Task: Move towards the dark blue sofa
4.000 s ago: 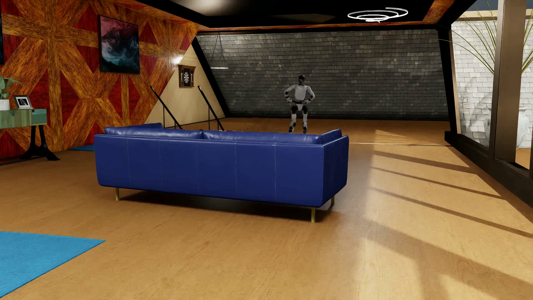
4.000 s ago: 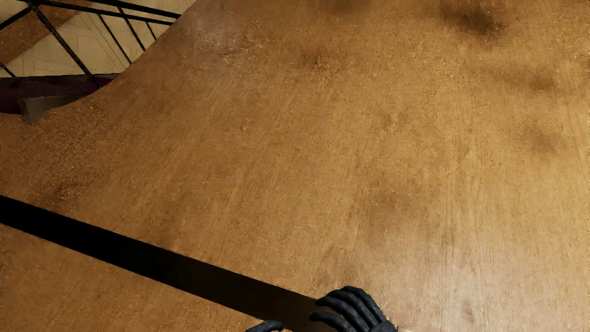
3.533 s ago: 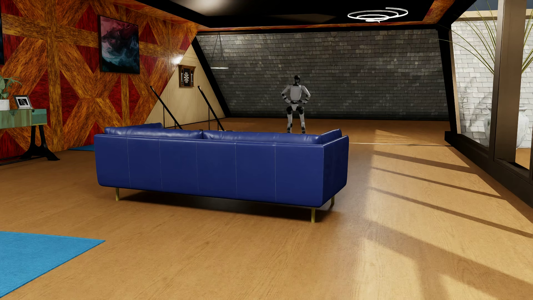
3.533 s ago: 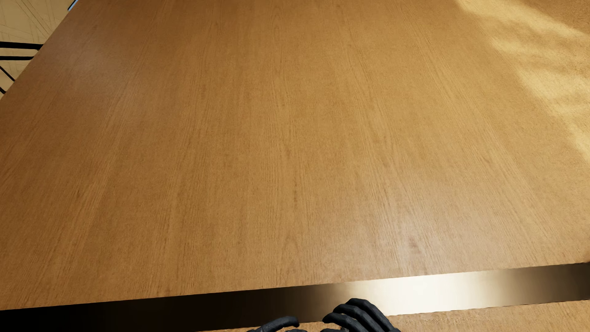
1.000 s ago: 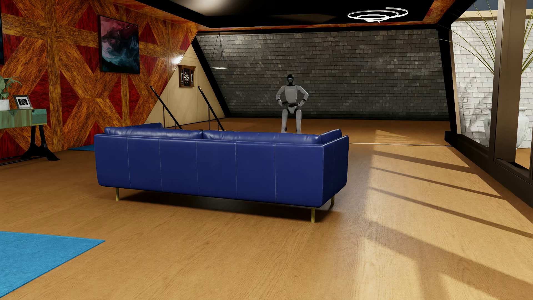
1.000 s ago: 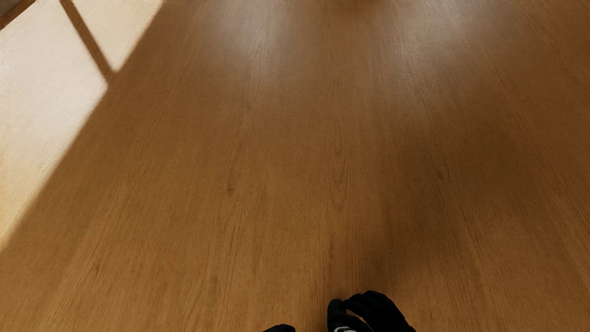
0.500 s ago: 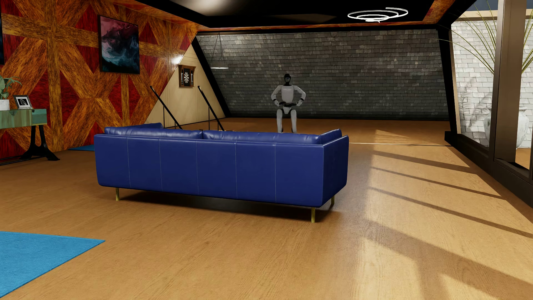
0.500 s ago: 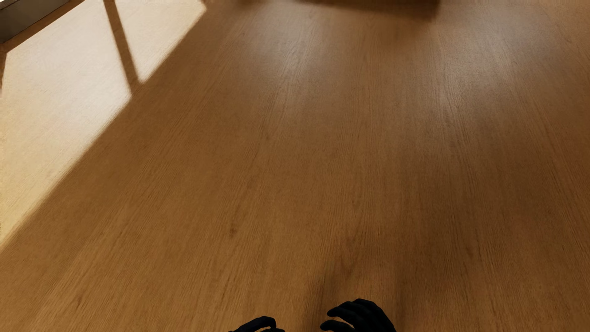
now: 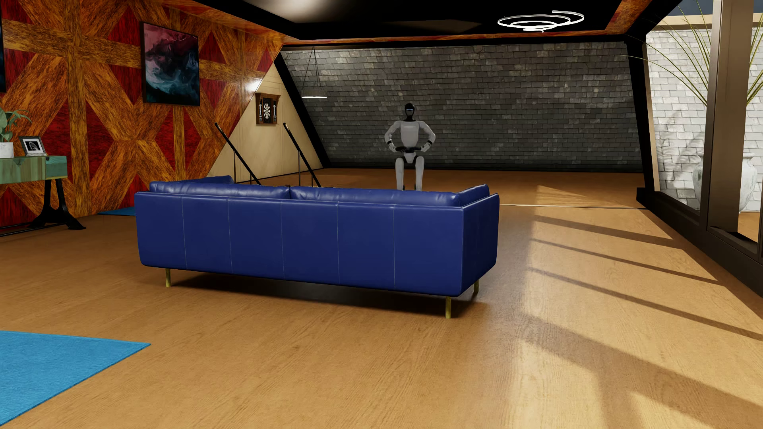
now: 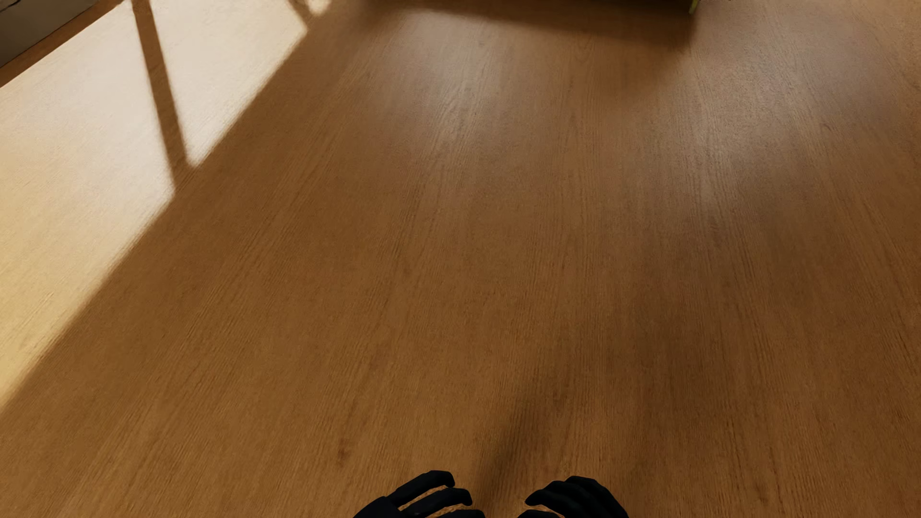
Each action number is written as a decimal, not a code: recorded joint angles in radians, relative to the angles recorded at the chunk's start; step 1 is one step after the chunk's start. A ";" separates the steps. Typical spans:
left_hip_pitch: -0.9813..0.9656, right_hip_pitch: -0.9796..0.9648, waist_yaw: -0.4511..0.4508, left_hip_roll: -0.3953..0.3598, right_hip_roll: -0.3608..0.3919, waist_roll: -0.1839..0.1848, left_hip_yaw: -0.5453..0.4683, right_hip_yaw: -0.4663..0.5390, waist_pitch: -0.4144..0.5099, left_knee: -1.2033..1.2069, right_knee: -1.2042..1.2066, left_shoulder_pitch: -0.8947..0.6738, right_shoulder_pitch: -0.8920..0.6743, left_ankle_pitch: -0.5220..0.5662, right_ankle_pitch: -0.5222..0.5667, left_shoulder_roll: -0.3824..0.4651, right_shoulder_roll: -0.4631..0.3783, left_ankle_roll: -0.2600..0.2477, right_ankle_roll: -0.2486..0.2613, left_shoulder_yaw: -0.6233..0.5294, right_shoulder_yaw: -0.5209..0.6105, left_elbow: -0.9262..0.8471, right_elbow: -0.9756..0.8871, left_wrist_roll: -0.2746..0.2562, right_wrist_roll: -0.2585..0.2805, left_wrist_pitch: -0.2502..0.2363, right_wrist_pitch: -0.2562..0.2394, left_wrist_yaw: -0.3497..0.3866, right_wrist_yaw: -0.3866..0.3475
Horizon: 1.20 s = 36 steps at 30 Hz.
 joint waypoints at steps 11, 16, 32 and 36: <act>0.320 -0.597 -0.052 -0.032 -0.097 -0.045 0.078 0.108 0.002 -0.018 -0.187 -0.081 0.020 -0.254 -0.212 -0.008 -0.008 -0.038 -0.059 -0.214 -0.068 0.101 -0.091 -0.114 -0.072 0.020 0.041 0.091 0.000; 0.486 -0.595 -0.067 0.012 -0.031 0.028 0.050 0.134 -0.023 -0.095 -0.373 -0.089 0.033 -0.298 -0.038 0.001 0.076 -0.066 -0.047 -0.241 -0.151 0.113 -0.123 -0.167 -0.111 0.055 -0.009 0.099 0.000; -0.149 -0.117 -0.052 0.228 0.157 0.211 -0.032 -0.152 -0.032 0.514 -0.326 -0.155 0.044 -0.113 -0.431 0.103 0.112 -0.083 -0.180 -0.303 -0.082 0.085 -0.071 -0.092 -0.039 0.105 -0.013 0.147 0.001; -0.189 0.006 -0.021 0.091 0.173 0.179 -0.046 -0.152 -0.036 -0.035 -0.424 -0.099 0.027 0.039 -0.427 0.072 0.102 -0.054 -0.176 -0.200 -0.046 0.073 -0.062 -0.064 0.007 0.108 -0.004 0.136 0.000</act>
